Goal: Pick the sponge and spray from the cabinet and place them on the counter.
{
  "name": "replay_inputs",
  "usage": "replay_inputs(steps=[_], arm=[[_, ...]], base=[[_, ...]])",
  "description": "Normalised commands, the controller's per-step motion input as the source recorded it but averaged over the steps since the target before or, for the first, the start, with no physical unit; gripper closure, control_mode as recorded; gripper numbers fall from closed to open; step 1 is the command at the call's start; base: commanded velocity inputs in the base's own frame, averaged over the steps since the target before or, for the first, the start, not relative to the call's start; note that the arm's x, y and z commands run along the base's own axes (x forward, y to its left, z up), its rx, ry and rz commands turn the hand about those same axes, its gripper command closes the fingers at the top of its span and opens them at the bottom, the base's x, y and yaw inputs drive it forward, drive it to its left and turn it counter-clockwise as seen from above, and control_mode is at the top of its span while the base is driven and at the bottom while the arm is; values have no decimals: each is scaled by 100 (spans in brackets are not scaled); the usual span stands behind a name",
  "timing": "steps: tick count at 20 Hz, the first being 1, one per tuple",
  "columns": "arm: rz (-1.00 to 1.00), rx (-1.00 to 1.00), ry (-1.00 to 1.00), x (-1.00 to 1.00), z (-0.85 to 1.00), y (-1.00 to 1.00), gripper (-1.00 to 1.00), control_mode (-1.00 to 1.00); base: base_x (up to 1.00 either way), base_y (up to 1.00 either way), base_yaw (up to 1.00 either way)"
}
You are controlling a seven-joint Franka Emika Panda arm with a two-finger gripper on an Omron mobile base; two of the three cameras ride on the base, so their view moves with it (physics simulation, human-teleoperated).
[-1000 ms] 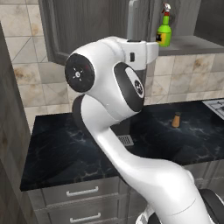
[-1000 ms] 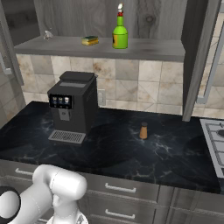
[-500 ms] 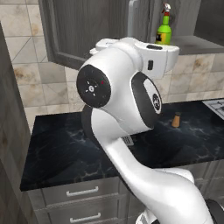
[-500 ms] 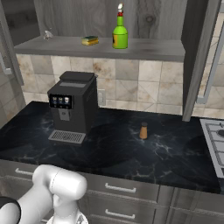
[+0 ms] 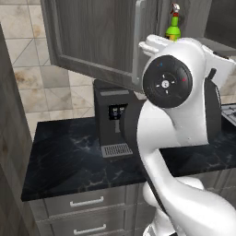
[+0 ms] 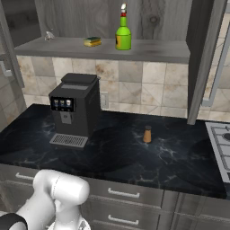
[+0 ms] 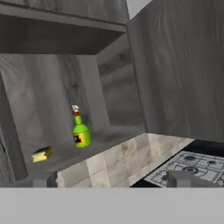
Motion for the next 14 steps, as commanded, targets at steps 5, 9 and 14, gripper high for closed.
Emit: replay_inputs(steps=[5, 9, 14], arm=[[0, 38, 2, -9, 0, -81, -100, -100], [0, 37, 4, 0, -2, -58, -100, -100], [8, 27, 8, 1, -17, -31, -100, -100]], base=[[0, 0, 0], [0, 0, 0], [0, 0, 0]])
